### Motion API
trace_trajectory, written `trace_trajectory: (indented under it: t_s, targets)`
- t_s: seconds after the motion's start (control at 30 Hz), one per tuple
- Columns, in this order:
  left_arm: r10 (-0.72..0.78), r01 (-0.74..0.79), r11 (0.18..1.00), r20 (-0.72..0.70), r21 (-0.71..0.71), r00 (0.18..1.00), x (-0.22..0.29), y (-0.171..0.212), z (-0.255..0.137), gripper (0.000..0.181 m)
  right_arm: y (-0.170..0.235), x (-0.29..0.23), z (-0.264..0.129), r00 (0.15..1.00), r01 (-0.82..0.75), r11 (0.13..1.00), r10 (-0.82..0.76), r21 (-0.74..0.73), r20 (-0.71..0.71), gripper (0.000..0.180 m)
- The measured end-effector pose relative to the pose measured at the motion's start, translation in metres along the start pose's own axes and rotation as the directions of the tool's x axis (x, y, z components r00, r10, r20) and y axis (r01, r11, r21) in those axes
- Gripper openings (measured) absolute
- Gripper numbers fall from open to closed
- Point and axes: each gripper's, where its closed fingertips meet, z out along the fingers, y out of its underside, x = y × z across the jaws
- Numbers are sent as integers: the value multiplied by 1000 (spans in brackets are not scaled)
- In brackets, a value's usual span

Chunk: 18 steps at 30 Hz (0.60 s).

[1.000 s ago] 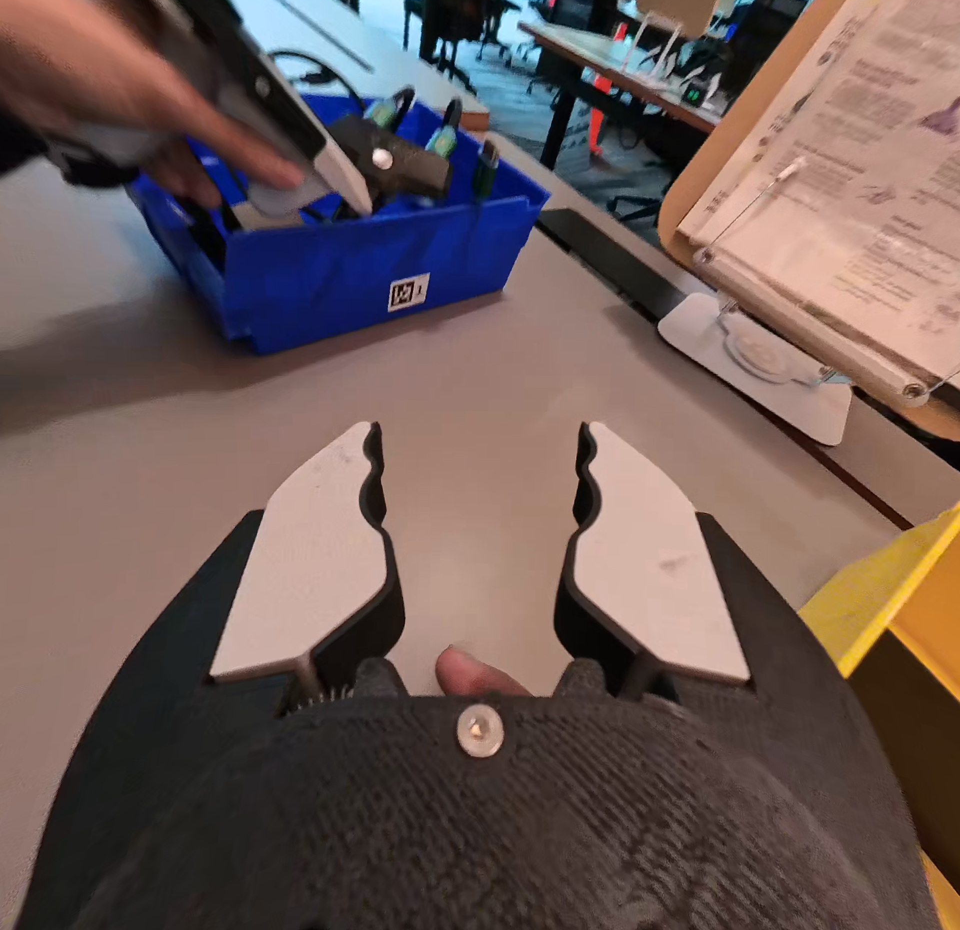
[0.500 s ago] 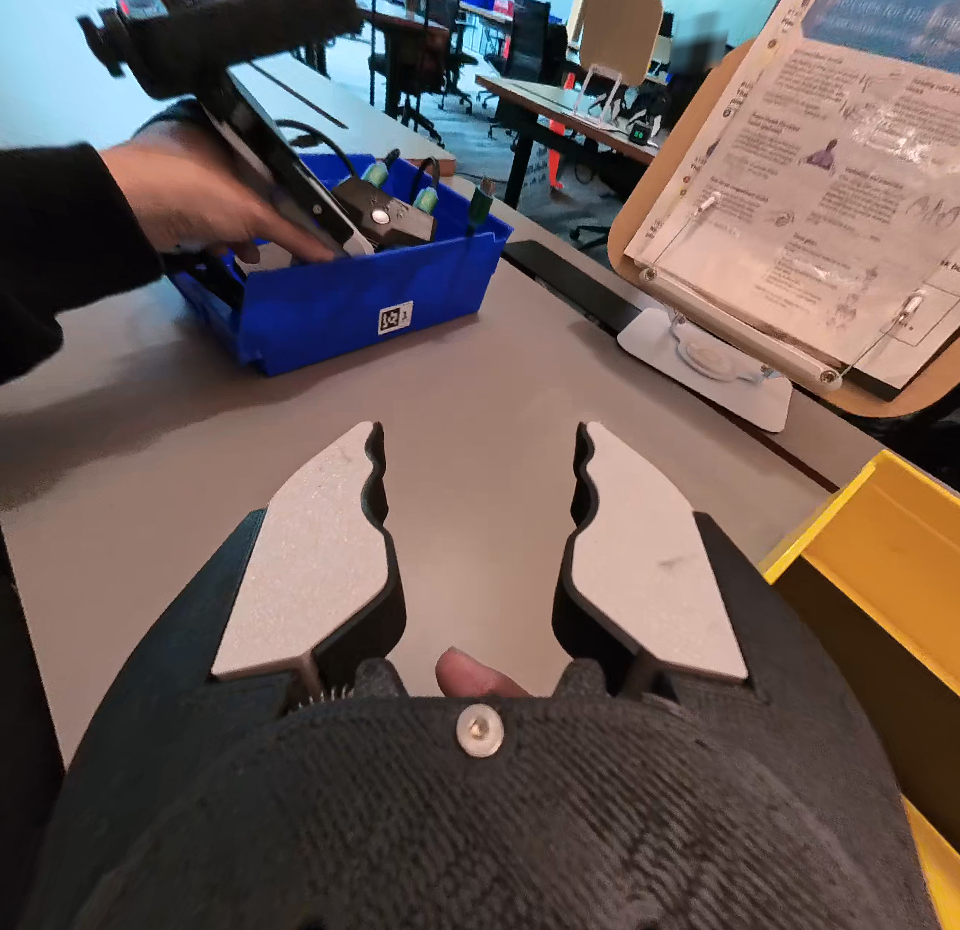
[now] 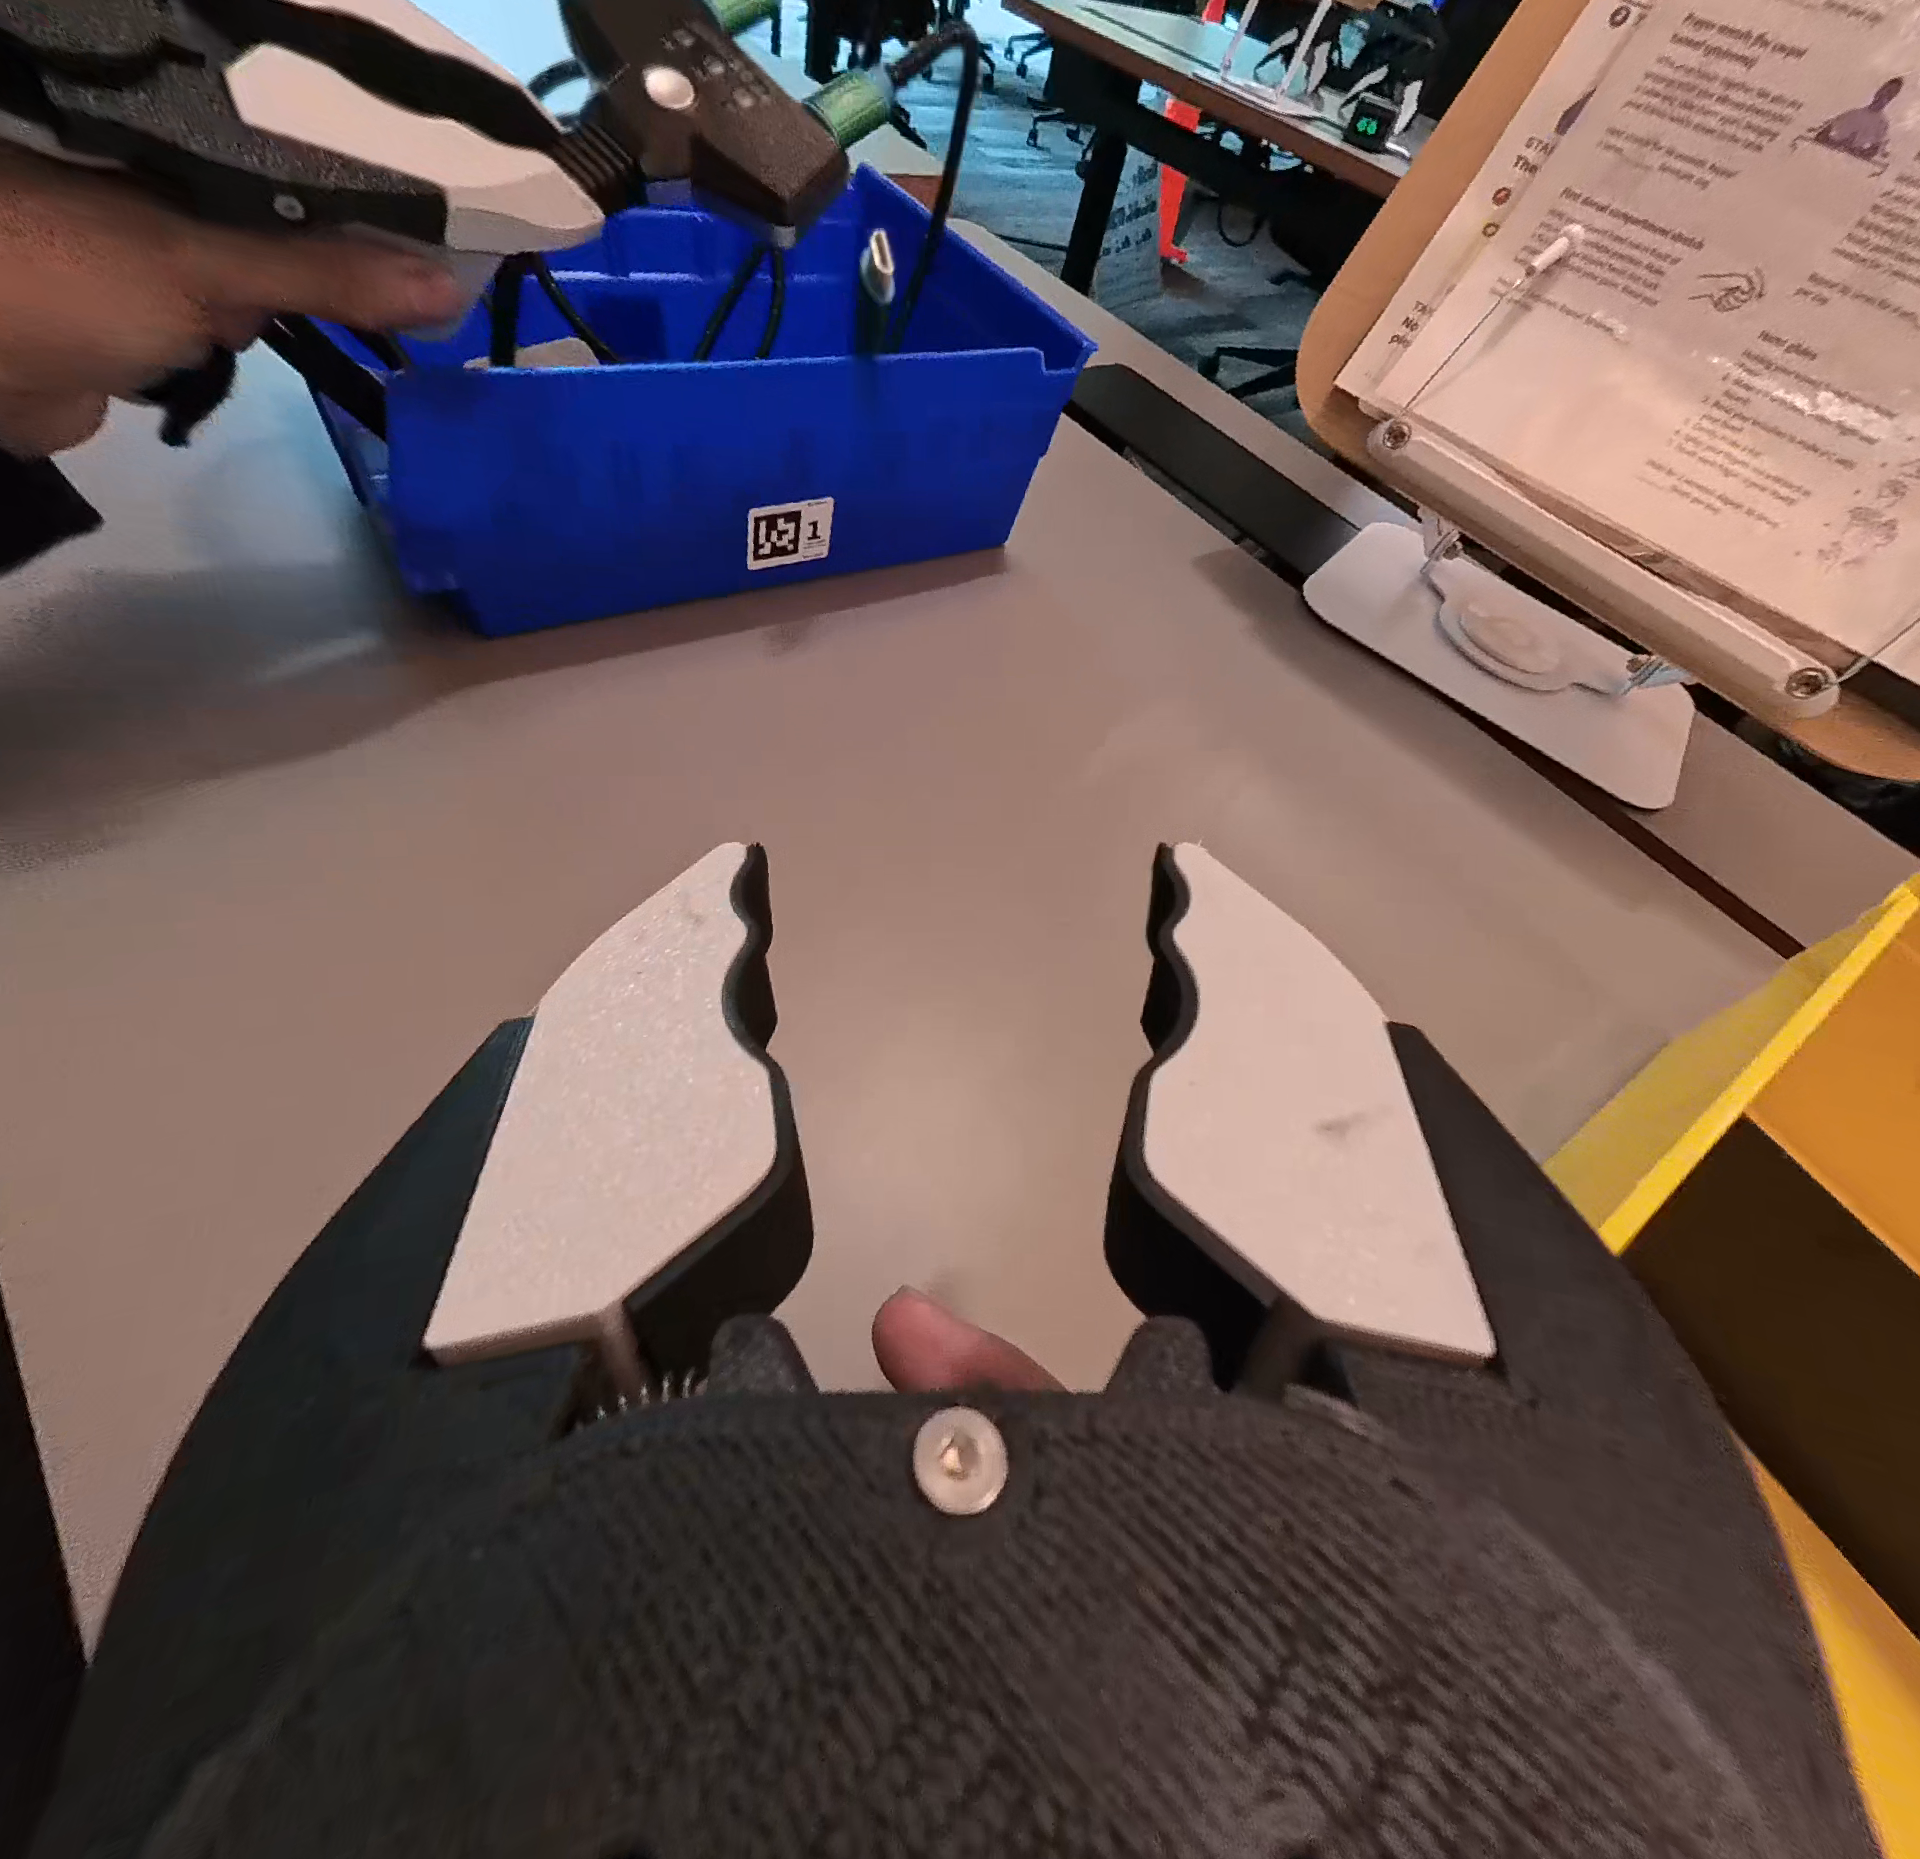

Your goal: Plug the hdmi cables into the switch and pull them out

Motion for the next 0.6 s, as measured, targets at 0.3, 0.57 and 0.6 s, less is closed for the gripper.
trace_trajectory:
  t_s: [0.3,0.57,0.6]
  targets:
    - [19,-20,988,8,150,1000,-5,-22,-17,20,10,-1,7,1000,-12,1000,13,-24,27,69]
    - [46,-50,975,20,217,999,-17,-26,-35,20,0,-5,4,999,-29,999,28,17,45,69]
    - [44,-43,978,-1,204,999,-16,-24,-34,20,0,-5,4,999,-25,1000,24,16,41,69]
